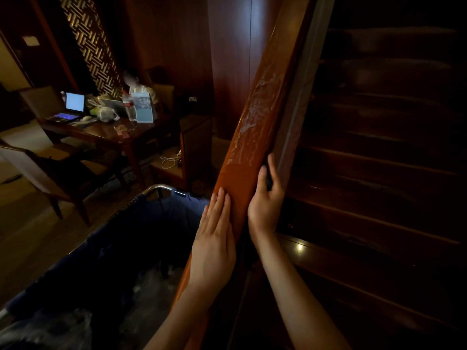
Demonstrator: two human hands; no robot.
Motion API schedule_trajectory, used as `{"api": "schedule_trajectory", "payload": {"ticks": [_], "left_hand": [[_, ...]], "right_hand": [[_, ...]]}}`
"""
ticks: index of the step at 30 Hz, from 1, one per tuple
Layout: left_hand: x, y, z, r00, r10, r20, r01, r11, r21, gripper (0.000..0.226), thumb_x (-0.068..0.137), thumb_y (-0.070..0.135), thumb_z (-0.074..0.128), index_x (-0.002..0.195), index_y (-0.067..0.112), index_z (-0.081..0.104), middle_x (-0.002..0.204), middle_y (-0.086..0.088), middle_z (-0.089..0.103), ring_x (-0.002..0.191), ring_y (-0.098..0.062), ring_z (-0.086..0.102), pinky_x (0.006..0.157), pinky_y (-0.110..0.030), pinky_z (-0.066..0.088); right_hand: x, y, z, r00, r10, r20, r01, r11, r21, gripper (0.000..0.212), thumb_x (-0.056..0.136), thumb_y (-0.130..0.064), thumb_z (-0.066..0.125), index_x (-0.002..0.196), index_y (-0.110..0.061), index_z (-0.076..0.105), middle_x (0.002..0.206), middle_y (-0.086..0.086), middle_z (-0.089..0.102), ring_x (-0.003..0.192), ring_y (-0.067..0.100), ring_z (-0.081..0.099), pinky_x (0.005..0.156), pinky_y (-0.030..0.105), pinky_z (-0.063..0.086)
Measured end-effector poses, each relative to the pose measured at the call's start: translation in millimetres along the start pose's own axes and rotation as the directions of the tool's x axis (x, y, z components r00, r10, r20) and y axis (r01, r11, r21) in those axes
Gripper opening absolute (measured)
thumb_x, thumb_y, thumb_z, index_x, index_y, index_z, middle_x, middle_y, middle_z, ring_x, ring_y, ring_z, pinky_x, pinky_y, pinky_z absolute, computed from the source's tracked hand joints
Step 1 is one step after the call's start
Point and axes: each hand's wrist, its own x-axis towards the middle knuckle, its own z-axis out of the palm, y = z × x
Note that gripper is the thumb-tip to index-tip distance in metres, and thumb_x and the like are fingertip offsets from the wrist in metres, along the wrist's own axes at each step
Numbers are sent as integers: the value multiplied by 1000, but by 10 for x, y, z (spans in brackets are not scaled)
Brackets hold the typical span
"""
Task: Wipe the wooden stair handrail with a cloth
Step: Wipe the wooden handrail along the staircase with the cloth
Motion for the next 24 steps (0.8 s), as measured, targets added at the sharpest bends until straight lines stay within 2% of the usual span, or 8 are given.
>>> {"api": "schedule_trajectory", "payload": {"ticks": [3, 5, 7, 10, 14, 16, 21, 24], "left_hand": [[0, -5, 8, 1000, -9, -16, 9, 999, -35, 57, 97, 27, 28, 153, 17, 23, 162, 3, 16, 150, -10, 11, 121, -20, 2], [-4, -9, 13, 998, -29, -49, 25, 997, -69, 55, 97, 28, 31, 151, 18, 29, 161, 3, 22, 149, -9, 16, 121, -21, 8], [-29, -12, 14, 995, -44, -87, 37, 996, -83, 53, 97, 28, 34, 149, 17, 34, 158, 3, 28, 147, -9, 22, 120, -27, 19], [-55, -7, 14, 989, -48, -137, 36, 995, -90, 51, 95, 26, 37, 145, 15, 42, 154, 0, 35, 143, -16, 33, 113, -40, 37], [-40, 19, 9, 977, -35, -209, 11, 993, -119, 50, 90, 24, 41, 137, 8, 53, 146, -5, 43, 136, -18, 41, 103, -43, 48], [-47, 18, 10, 974, -35, -224, 5, 991, -134, 51, 89, 21, 41, 137, 7, 52, 146, -3, 42, 136, -18, 42, 104, -43, 47], [-62, 10, 17, 972, -7, -235, -23, 992, -126, 51, 90, 20, 41, 139, 9, 42, 146, -4, 39, 136, -21, 43, 110, -42, 40], [-66, 19, 5, 983, -21, -182, 0, 993, -117, 51, 90, 20, 40, 139, 6, 47, 146, -10, 43, 138, -23, 41, 111, -44, 39]], "right_hand": [[-55, 23, -23, 971, -212, 115, 220, 973, -68, 40, 102, -14, 47, 141, -5, 47, 152, 8, 40, 142, 14, 36, 115, 28, 35], [-258, 206, -163, 883, -371, 288, 432, 882, -188, 38, 101, -11, 50, 137, 1, 51, 150, 14, 42, 144, 21, 33, 117, 31, 31], [-266, 316, -323, 774, -470, 424, 602, 754, -262, 35, 101, -14, 49, 133, 1, 55, 146, 13, 48, 143, 23, 35, 116, 35, 34], [-88, 223, -386, 649, -510, 565, 739, 597, -310, 31, 101, -11, 48, 127, -1, 62, 139, 9, 56, 139, 22, 42, 114, 42, 36], [-89, 109, -402, 399, -475, 784, 885, 423, -194, 35, 105, -16, 38, 126, -4, 64, 135, 6, 61, 135, 16, 48, 115, 40, 33], [-94, 110, -410, 383, -461, 801, 895, 398, -199, 33, 103, -13, 42, 126, -4, 64, 133, 5, 62, 133, 15, 49, 112, 40, 38], [-151, 132, -407, 436, -461, 773, 874, 422, -242, 32, 97, -7, 48, 124, -4, 65, 133, 4, 62, 133, 16, 50, 111, 41, 39], [-132, 128, -420, 428, -468, 773, 879, 415, -236, 32, 97, -5, 49, 125, -3, 65, 133, 5, 62, 133, 17, 50, 111, 41, 38]]}}
